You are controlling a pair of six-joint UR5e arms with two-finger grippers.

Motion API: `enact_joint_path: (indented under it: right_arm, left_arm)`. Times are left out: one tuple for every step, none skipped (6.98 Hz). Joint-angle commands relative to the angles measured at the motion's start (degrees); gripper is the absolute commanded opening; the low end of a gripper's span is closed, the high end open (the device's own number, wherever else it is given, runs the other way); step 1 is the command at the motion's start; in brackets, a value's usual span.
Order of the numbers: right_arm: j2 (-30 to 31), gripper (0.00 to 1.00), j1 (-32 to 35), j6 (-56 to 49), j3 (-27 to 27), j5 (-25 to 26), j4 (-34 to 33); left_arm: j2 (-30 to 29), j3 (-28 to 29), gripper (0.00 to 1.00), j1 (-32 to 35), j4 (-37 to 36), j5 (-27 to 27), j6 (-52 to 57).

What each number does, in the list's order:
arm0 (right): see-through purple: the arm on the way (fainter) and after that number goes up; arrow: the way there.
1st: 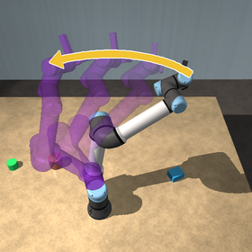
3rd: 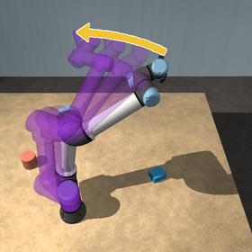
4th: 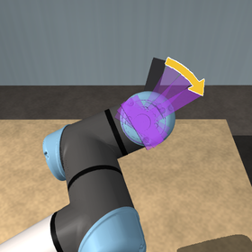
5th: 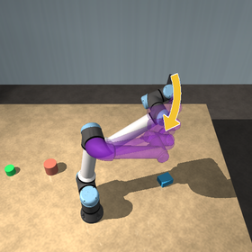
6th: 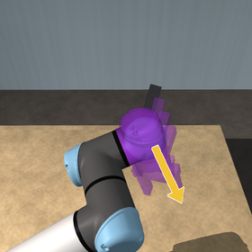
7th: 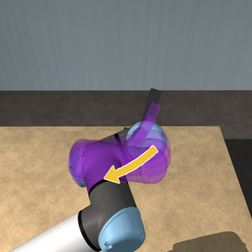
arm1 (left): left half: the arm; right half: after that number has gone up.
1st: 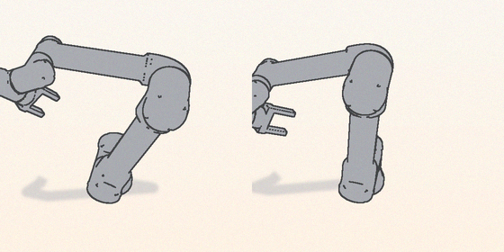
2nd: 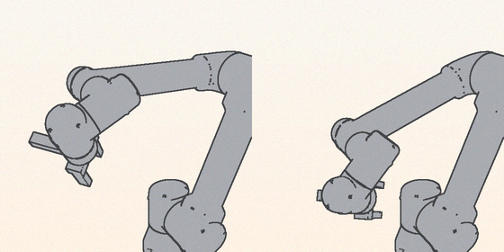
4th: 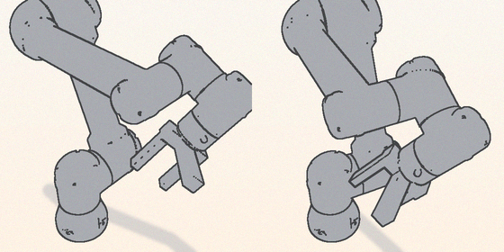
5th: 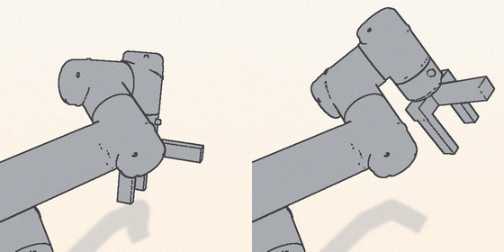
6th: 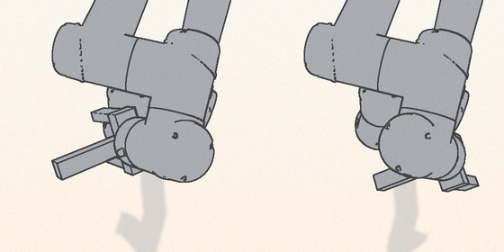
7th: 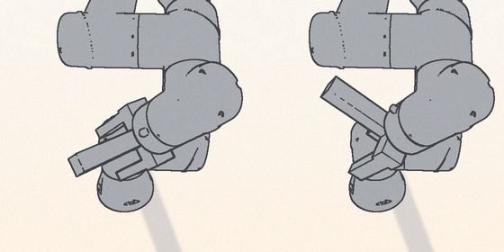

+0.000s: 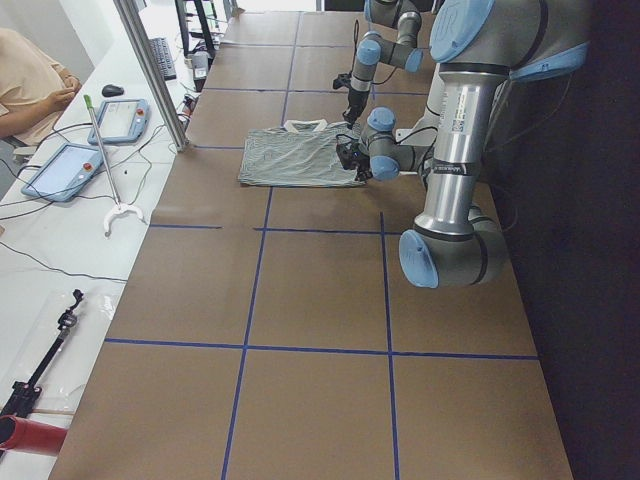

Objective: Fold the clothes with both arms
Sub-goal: 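Lower the left gripper to the shirt edge nearest the robot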

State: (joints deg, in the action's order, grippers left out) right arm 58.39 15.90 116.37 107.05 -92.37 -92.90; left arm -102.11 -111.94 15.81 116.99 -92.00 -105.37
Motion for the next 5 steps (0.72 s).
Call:
enact_joint_path:
  right_arm:
    - [0.0,0.0,0.0,0.0,0.0,-0.1,0.0]
    - [0.0,0.0,0.0,0.0,0.4,-0.1,0.0]
    - [0.0,0.0,0.0,0.1,0.7,-0.1,0.0]
    - [0.0,0.0,0.0,0.0,0.7,-0.1,0.0]
    - [0.0,0.0,0.0,0.0,0.7,-0.1,0.0]
  left_arm:
    - [0.1,0.9,0.5,-1.4,0.0,0.2,0.0]
    - [0.1,1.0,0.5,-1.4,0.0,0.2,0.0]
    - [0.1,1.2,0.49,-1.5,0.0,0.2,0.0]
    - [0.1,2.0,0.49,-2.0,-0.1,0.2,0.0]
    - [0.1,1.9,0.46,-2.1,-0.1,0.2,0.0]
